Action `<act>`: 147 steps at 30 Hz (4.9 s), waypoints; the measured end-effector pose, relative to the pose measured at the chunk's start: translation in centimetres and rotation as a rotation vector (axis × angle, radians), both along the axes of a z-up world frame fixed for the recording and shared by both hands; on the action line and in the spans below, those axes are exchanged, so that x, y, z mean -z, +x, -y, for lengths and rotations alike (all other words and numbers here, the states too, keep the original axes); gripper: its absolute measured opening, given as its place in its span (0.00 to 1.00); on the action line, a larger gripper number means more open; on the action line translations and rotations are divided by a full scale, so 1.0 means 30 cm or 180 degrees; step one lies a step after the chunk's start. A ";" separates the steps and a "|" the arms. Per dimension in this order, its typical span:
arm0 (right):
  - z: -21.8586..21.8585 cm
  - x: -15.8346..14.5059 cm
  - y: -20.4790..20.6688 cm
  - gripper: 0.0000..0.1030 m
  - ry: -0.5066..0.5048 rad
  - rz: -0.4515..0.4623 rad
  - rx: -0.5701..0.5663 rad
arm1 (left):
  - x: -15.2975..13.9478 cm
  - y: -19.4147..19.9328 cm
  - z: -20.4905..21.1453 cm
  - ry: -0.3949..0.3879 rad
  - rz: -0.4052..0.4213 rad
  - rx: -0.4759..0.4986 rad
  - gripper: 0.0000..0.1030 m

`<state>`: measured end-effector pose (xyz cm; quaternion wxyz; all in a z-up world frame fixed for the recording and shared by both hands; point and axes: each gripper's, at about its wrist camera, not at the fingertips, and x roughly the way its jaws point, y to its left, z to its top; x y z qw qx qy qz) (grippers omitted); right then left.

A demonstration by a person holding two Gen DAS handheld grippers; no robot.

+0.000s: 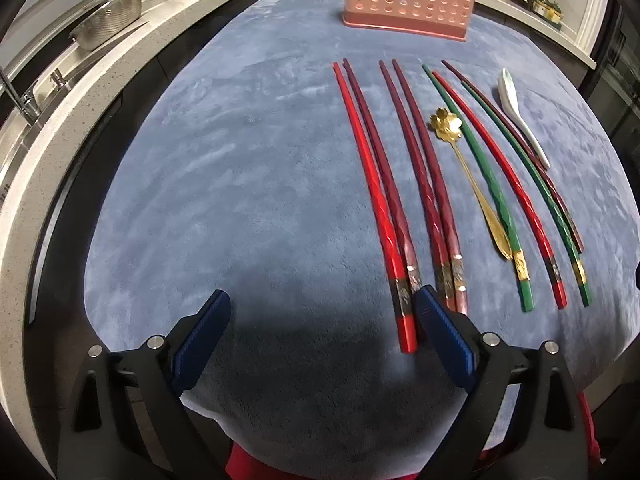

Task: Organize utensils
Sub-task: 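Grasp the red chopstick with the left tool while the right tool grasps the white spoon, then lift the red chopstick with the left tool while the right tool lifts the white spoon toward the pink holder, then lower the chopstick into the pink holder with the left tool while the right tool drops the spoon in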

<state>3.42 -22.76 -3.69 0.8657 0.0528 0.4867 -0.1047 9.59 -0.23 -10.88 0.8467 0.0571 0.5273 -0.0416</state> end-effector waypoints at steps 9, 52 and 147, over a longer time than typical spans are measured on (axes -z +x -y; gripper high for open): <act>-0.004 0.018 0.038 0.93 0.0017 -0.0066 -0.0037 | 0.028 0.030 -0.002 0.0031 -0.0087 -0.0048 0.86; 0.035 0.205 0.470 0.14 0.0366 -0.0051 -0.0347 | 0.015 0.101 -0.020 -0.0160 -0.0013 -0.0076 0.13; 0.261 -0.291 1.053 0.16 0.1251 0.1109 -0.0272 | -0.780 0.863 0.087 -0.0851 0.1750 -0.0217 0.35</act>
